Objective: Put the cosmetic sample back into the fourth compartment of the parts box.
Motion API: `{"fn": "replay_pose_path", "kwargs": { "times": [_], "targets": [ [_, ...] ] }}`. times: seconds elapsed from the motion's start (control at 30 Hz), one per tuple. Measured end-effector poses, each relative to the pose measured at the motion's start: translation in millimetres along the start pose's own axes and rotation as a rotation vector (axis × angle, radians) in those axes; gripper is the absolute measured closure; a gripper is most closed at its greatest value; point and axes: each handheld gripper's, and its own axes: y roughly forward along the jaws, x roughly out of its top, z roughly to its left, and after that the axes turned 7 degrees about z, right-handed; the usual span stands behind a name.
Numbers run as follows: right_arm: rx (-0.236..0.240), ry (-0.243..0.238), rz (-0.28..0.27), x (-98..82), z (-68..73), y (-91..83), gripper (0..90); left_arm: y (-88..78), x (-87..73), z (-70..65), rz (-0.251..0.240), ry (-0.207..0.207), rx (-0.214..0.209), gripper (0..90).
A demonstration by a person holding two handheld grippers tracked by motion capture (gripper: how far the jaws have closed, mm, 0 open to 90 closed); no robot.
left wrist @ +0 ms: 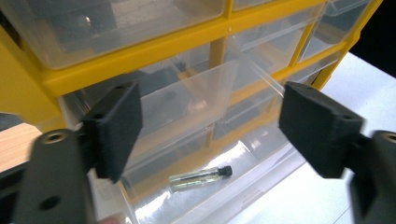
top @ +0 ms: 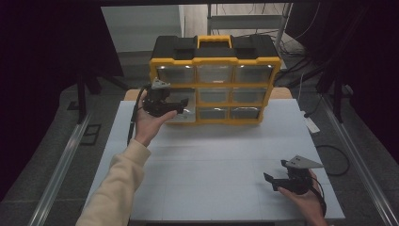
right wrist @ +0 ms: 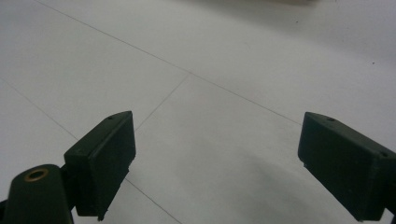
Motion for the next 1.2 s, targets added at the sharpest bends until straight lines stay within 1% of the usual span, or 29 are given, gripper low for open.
{"fn": "replay_pose_path", "kwargs": {
  "times": [0.1,0.13,0.17,0.23,0.27,0.33,0.47,0.63,0.7,0.8,0.9,1.0,1.13,1.2],
  "targets": [
    [0.000,0.001,0.000,-0.1,-0.1,0.1,11.9,-7.8,-0.6,-0.2,-0.028,-0.002,-0.031,13.1],
    [0.001,0.002,0.000,-0.2,0.0,0.2,11.9,-10.1,-0.9,-0.5,-0.037,-0.001,-0.044,12.0],
    [0.001,0.002,0.000,-0.2,0.0,0.2,11.9,-10.1,-0.9,-0.5,-0.037,-0.001,-0.044,10.9],
    [0.000,0.004,0.000,-0.2,-0.3,0.4,12.0,-15.9,-2.2,-1.9,-0.055,0.004,-0.073,10.1],
    [0.000,0.004,0.000,-0.2,-0.3,0.4,12.0,-15.9,-2.2,-1.9,-0.055,0.004,-0.073,10.1],
    [0.001,0.002,-0.002,-0.2,-0.2,0.5,12.0,-18.8,-3.3,-3.2,-0.054,0.011,-0.095,10.0],
    [0.003,0.003,-0.003,-0.1,-0.9,1.1,12.0,-23.1,-5.8,-4.5,-0.049,0.016,-0.110,10.0],
    [0.004,-0.006,-0.005,-0.3,0.0,0.4,12.0,-31.4,-12.4,-5.4,-0.066,0.010,-0.134,10.6],
    [0.004,-0.004,-0.004,-0.7,0.6,-0.2,12.0,-34.5,-15.8,-6.5,-0.069,0.014,-0.151,11.0],
    [0.007,0.001,-0.005,-1.3,0.6,-1.0,12.0,-38.3,-20.7,-8.0,-0.068,0.025,-0.153,11.1],
    [0.003,-0.003,0.001,-2.9,0.5,-1.9,12.0,-40.9,-25.4,-9.1,-0.065,0.030,-0.164,11.2],
    [-0.004,-0.007,-0.006,-4.1,2.2,-5.7,12.2,-43.4,-32.4,-11.3,-0.061,0.044,-0.161,11.6],
    [-0.010,-0.007,0.000,-4.9,3.8,-6.5,12.2,-45.4,-38.2,-11.9,-0.060,0.049,-0.163,11.9],
    [-0.010,-0.002,0.001,-5.4,3.6,-6.9,12.2,-47.2,-43.7,-11.9,-0.059,0.051,-0.163,12.1]
  ]
}}
